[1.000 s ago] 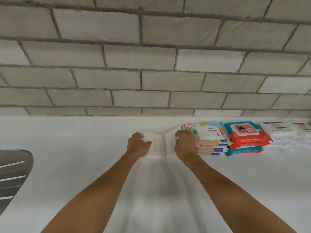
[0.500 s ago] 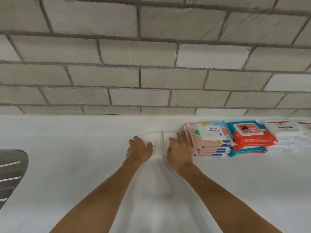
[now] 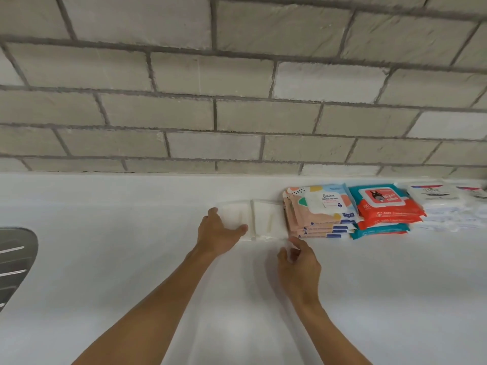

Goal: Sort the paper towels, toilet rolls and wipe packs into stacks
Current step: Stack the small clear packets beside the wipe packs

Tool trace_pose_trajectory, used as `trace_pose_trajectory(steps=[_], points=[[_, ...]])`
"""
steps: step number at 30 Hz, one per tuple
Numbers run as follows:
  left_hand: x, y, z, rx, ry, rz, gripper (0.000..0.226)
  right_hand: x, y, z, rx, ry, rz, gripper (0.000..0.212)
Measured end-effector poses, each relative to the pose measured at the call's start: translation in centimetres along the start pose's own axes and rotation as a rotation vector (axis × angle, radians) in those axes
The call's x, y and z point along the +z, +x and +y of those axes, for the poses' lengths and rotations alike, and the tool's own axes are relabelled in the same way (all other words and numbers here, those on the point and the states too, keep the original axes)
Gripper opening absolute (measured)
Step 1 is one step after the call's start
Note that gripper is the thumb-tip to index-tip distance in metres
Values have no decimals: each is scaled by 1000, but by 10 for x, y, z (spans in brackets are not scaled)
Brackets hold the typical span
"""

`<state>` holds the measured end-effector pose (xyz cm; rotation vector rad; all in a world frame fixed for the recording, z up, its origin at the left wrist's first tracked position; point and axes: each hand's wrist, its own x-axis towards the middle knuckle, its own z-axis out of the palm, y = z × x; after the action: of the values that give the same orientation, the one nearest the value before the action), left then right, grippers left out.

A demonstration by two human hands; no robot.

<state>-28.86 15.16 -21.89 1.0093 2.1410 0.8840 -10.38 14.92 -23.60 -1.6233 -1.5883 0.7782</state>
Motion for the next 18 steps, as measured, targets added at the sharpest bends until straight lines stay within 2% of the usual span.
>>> trace_pose_trajectory(steps=[4,6,8,10,14,17,18], points=[[1,-7,-6,29,-4,-2,101,2,-11,-9,-186,-40,14,22],[-1,-6,-5,8,-39,17,89,9,-16,-16,-226,-73,-91,15],[-4,-5,-1,-27,-66,37,78,17,-16,-24,-142,-87,-237,12],[-6,-2,3,-43,-66,45,71,23,-11,-33,-5,-31,-301,14],[-6,6,9,-71,-33,42,67,35,-11,-45,177,160,-288,11],[-4,11,10,-82,-17,45,66,44,-15,-47,290,333,-282,22],[-4,11,9,-83,-15,49,65,47,-17,-48,336,403,-270,17]])
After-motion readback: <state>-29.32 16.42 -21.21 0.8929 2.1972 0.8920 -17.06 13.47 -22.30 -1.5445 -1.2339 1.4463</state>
